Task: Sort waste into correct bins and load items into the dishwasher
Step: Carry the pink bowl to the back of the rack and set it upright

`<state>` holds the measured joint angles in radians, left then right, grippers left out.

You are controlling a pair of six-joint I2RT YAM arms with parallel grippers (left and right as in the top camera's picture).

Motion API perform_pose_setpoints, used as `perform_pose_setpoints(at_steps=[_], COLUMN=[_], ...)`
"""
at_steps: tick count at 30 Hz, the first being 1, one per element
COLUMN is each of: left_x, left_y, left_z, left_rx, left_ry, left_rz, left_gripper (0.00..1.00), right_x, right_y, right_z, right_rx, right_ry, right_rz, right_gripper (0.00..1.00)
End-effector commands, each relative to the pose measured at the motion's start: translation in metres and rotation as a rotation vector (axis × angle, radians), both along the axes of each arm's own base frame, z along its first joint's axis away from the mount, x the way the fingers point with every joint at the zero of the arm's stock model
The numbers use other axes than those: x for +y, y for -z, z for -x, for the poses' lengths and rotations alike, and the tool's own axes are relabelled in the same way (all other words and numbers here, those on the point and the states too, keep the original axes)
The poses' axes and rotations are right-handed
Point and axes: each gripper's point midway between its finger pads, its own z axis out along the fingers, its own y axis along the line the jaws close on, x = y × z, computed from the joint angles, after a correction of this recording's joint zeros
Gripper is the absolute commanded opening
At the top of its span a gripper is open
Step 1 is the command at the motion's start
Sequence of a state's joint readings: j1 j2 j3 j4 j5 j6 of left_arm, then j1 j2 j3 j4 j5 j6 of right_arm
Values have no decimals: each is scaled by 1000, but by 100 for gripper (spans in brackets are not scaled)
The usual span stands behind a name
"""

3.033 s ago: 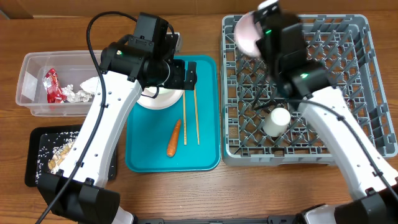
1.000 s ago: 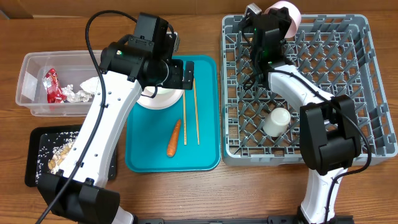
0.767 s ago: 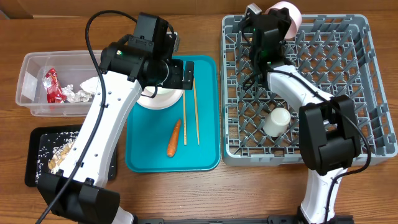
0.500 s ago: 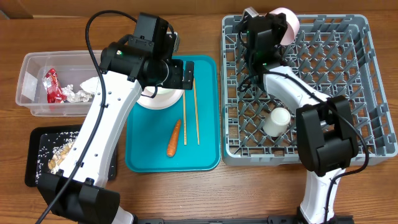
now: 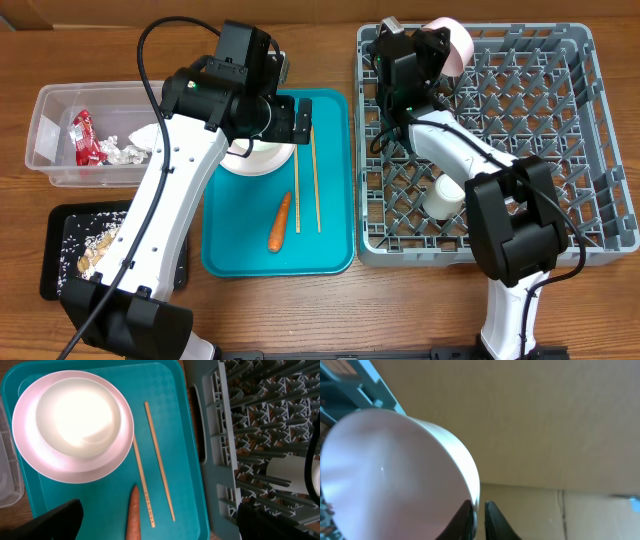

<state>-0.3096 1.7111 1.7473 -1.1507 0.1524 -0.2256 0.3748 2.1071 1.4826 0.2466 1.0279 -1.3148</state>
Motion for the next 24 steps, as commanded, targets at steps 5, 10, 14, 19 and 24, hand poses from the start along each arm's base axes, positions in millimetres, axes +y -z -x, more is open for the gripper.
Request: perform_pose_setpoints(at_steps=[5, 10, 14, 19, 24], left_x=[1, 1, 1, 1, 1], left_y=[-15, -15, -15, -15, -15], left_z=[-2, -2, -2, -2, -2], left_rx=[-49, -49, -48, -48, -49], left_ry=[9, 9, 9, 9, 9], left_rz=[1, 1, 2, 2, 1], left_gripper=[100, 100, 100, 100, 100], right_x=[0, 8, 9, 3, -3], right_y=[0, 3, 5, 10, 13], right_z=[13, 21, 26, 34, 42], right_rx=[-90, -76, -97, -114, -138], right_ry=[114, 129, 155, 206, 257], right_rz=[-62, -51, -72, -90, -103], right_gripper=[12, 12, 6, 4, 4])
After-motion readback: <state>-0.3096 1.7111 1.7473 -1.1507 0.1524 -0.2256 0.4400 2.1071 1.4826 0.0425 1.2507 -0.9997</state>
